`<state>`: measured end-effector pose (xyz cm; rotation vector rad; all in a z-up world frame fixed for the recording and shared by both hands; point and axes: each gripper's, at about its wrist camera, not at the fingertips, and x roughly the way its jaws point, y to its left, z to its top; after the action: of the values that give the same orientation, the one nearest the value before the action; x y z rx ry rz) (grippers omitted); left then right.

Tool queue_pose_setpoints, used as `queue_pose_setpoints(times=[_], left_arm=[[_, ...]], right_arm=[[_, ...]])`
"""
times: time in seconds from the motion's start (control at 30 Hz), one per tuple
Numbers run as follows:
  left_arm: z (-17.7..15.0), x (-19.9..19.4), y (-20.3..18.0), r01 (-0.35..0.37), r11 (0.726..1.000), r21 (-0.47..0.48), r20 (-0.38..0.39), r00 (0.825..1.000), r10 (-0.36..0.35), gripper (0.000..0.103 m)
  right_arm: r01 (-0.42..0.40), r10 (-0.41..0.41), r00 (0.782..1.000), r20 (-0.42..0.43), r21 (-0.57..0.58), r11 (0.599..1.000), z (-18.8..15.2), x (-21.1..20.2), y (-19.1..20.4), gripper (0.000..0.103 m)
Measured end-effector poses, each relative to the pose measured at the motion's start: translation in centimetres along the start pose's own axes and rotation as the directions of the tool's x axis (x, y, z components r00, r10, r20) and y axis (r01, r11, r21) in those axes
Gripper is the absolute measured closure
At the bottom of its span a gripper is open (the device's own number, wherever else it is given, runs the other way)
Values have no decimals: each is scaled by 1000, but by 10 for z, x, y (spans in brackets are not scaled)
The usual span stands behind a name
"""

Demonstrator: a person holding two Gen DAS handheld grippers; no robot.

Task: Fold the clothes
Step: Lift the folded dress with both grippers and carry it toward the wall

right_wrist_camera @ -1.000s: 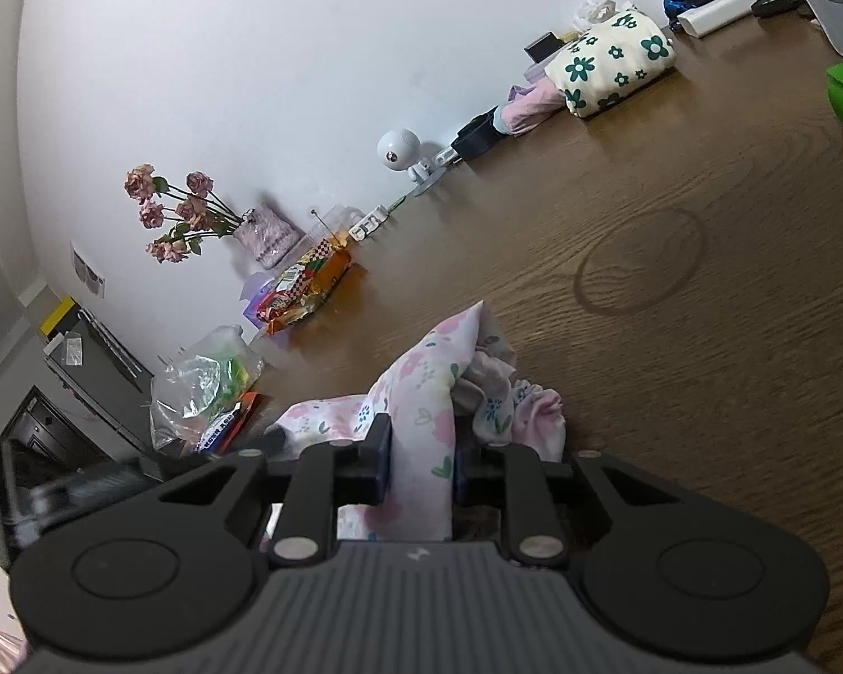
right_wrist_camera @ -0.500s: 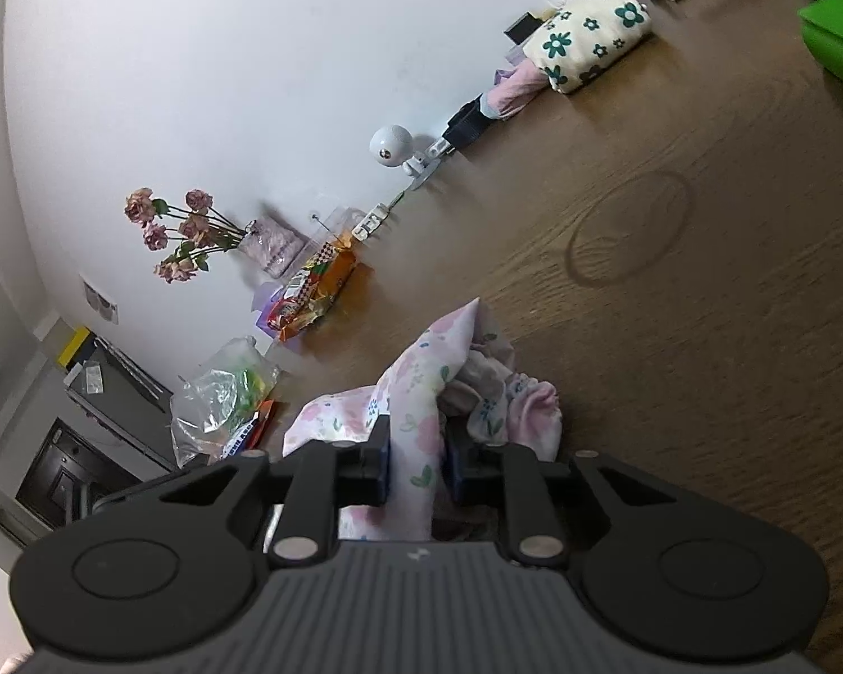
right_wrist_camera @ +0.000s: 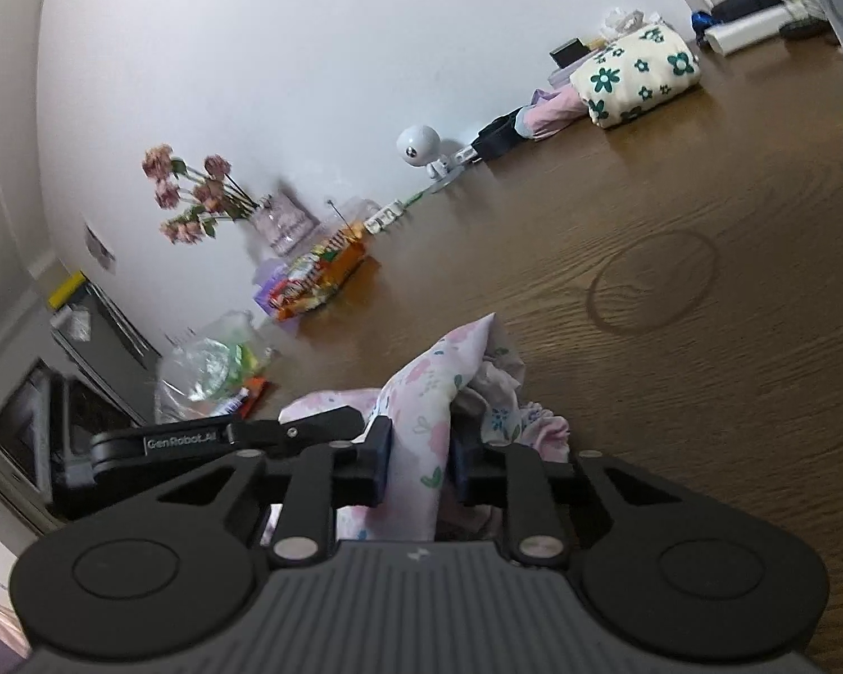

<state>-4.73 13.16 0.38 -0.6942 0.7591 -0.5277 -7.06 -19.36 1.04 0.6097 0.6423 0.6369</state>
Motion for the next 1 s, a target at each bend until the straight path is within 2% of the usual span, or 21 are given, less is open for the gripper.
queue_pose_setpoints(times=[0.1,0.2,0.3,0.33,0.4,0.43,0.47,0.53,0.57,0.6,0.67,0.73,0.77,0.8,0.83,0.87,0.9,1.0], left_arm=[[-4,-1,20,31,994,-104,-27,999,-34,98],[-12,2,43,80,972,-222,-32,995,-89,98],[-12,0,46,86,969,-230,-31,995,-96,94],[-12,-3,43,72,974,-214,-28,996,-80,89],[-11,-18,27,32,990,-134,16,999,-30,64],[-10,-26,18,8,996,-87,46,999,-4,62],[-10,-32,9,-29,999,-34,68,997,31,63],[-11,-30,-3,-133,990,51,55,990,130,80],[-13,-26,-4,-162,984,67,41,986,160,90],[-15,-21,-1,-159,986,53,24,987,158,90],[-18,-20,1,-164,986,29,29,986,163,88],[-19,-27,-1,-178,984,30,54,983,176,66],[-19,-33,-3,-191,981,41,67,980,188,35],[-18,-38,-4,-207,977,51,71,976,204,24],[-18,-39,-4,-213,976,50,65,976,210,17],[-17,-41,-4,-219,975,48,58,975,216,17],[-17,-43,-3,-225,973,47,51,974,222,17],[-15,-39,-6,-234,971,51,28,972,233,17]], right_arm=[[-49,48,999,9,32,998,3,-1,-4,85],[-18,19,999,-30,52,998,0,10,-9,86],[-7,10,999,-47,80,997,-1,12,-14,81],[-3,6,999,-50,73,997,-1,11,-13,79],[24,-24,999,-26,-3,1000,2,0,-2,71],[49,-49,999,3,-64,997,4,-8,7,69],[77,-73,997,35,-126,989,6,-17,16,69],[104,-98,994,44,-162,981,8,-22,22,70],[108,-104,994,33,-156,982,10,-21,22,76],[109,-109,994,7,-135,985,9,-14,17,88],[128,-132,991,-32,-102,987,5,-2,10,90],[148,-152,988,-36,-91,985,3,2,10,88],[147,-149,989,-15,-86,985,6,-5,12,83],[146,-146,989,8,-82,986,8,-13,14,64],[155,-154,988,18,-76,985,11,-19,14,52],[165,-164,986,27,-70,984,14,-25,13,36],[178,-178,984,13,-64,982,15,-26,11,33],[206,-208,977,-46,-45,977,15,-18,3,33]])
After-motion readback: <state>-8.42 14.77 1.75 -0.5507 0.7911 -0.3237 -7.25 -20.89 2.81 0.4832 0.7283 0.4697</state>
